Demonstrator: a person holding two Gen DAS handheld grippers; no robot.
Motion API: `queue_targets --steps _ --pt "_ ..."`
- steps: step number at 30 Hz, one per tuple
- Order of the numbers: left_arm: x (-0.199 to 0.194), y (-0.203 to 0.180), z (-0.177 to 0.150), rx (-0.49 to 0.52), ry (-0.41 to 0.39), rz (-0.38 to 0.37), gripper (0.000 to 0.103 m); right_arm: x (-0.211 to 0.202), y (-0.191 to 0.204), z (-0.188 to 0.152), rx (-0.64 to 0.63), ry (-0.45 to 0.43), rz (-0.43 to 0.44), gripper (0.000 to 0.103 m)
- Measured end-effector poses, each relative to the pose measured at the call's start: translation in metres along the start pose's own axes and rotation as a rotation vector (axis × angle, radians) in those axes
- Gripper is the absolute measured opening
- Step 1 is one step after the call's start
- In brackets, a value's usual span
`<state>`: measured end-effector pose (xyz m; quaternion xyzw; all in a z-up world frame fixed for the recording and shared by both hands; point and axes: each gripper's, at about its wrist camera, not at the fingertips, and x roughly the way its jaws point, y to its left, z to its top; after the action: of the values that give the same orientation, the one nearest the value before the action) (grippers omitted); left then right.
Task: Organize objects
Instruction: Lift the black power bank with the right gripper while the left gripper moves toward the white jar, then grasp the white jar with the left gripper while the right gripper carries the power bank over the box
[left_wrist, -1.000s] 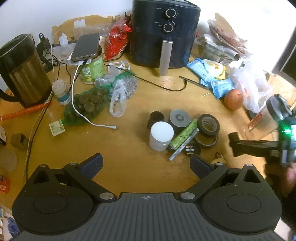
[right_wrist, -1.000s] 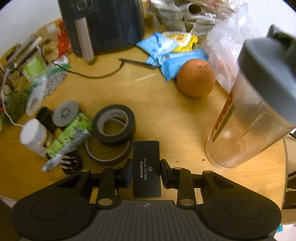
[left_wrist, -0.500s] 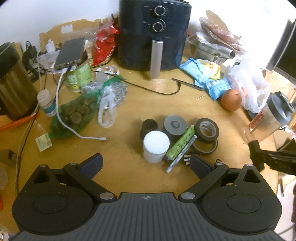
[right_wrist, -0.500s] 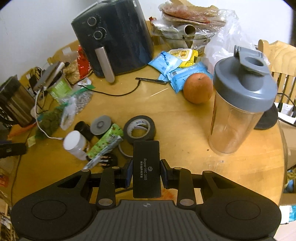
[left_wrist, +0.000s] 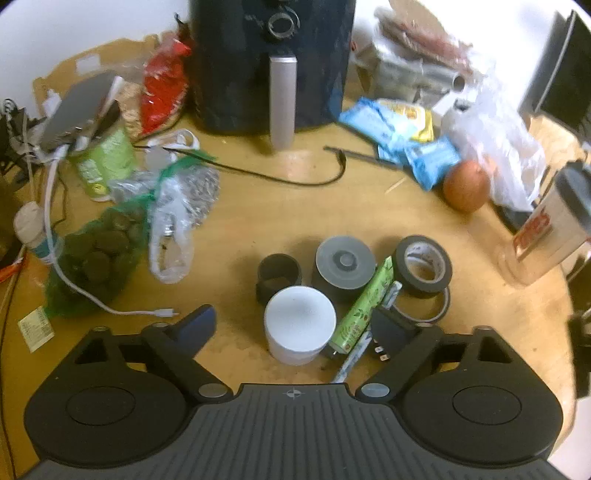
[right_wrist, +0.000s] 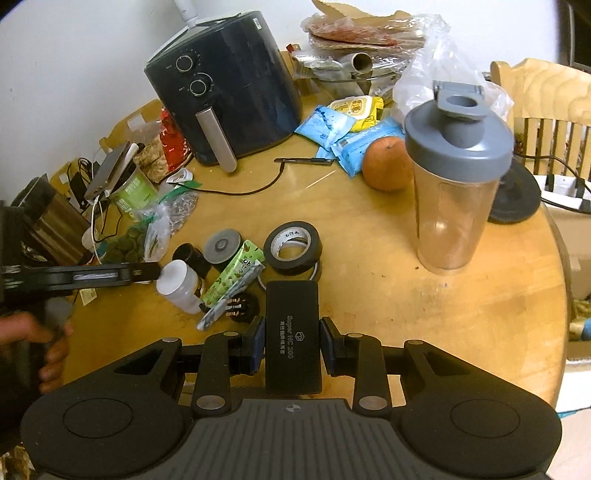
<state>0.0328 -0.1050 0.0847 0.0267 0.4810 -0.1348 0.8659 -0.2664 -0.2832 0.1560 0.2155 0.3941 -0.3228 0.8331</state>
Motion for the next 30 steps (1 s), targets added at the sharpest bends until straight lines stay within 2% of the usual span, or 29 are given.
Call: queue_targets --steps 5,8,9,10,18,30 --pt "0.028 -0.004 0.001 0.039 0.038 0.028 0.086 -0.012 -0.002 -0.006 0.004 -0.007 0.002 0.034" --pt "0.044 -0.004 0.002 0.05 0.065 0.029 0.079 -0.018 -0.003 -0.009 0.004 -0.014 -0.004 0.034" --pt "0.049 -0.003 0.002 0.053 0.079 0.028 0.067 -0.019 -0.003 -0.01 0.007 -0.016 -0.005 0.034" --pt "0.054 -0.001 0.002 0.044 0.101 -0.004 0.054 -0.021 -0.004 -0.011 0.009 -0.017 -0.006 0.034" --pt "0.038 0.005 0.002 0.015 0.086 -0.004 0.053 -0.023 -0.009 -0.014 0.01 -0.013 -0.004 0.034" --pt "-0.029 0.003 -0.003 -0.017 0.008 -0.055 0.053 -0.014 -0.004 -0.02 -0.028 0.041 0.07 0.034"
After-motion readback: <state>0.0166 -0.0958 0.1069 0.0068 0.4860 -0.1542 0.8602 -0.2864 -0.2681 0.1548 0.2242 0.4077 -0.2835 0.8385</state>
